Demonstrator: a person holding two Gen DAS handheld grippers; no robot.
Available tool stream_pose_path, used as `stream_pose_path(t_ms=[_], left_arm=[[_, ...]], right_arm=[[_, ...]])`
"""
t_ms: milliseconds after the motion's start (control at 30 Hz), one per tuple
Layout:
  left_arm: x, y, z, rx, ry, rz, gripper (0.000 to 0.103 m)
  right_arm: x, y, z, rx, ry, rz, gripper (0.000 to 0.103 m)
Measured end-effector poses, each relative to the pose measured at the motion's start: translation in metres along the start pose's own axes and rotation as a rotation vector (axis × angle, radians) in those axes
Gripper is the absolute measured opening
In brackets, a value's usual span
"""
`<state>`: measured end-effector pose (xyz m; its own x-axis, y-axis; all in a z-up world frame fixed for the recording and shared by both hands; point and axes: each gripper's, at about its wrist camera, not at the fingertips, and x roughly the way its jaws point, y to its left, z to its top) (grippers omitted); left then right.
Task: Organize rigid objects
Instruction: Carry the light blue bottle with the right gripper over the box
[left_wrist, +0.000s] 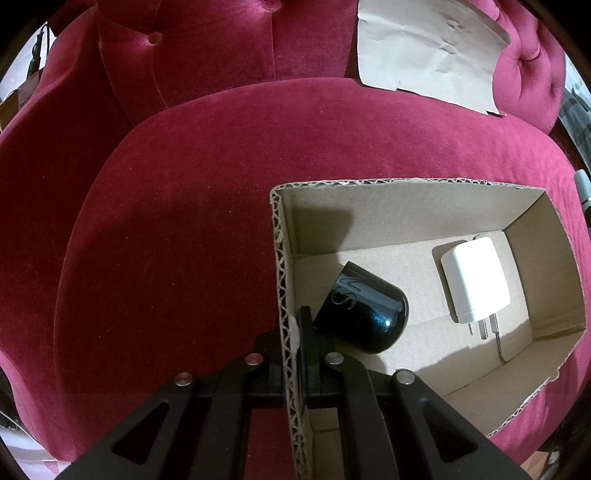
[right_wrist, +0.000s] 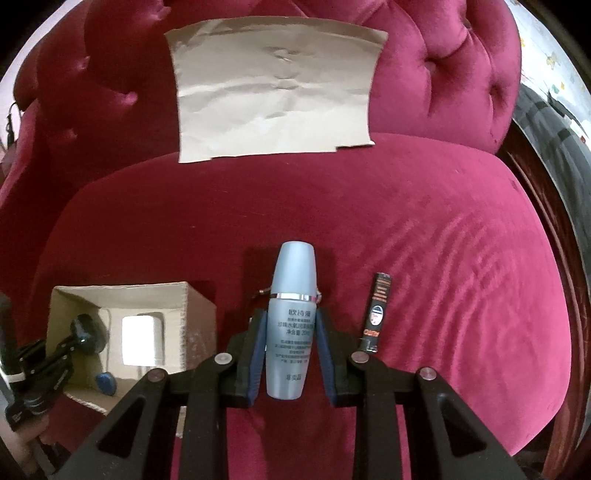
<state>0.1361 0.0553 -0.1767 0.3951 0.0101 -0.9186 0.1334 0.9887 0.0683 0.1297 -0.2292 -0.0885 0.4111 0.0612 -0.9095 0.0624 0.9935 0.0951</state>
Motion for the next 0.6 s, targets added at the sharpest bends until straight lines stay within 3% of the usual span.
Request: stream_pose_path(t_ms=[600], left_arm=[[-0.001,0.001,0.0,0.0,-0.001,-0.002,0.004]], right_arm=[[-0.015,0.07,-0.002,-0.134,-0.003,0.095,0.027]])
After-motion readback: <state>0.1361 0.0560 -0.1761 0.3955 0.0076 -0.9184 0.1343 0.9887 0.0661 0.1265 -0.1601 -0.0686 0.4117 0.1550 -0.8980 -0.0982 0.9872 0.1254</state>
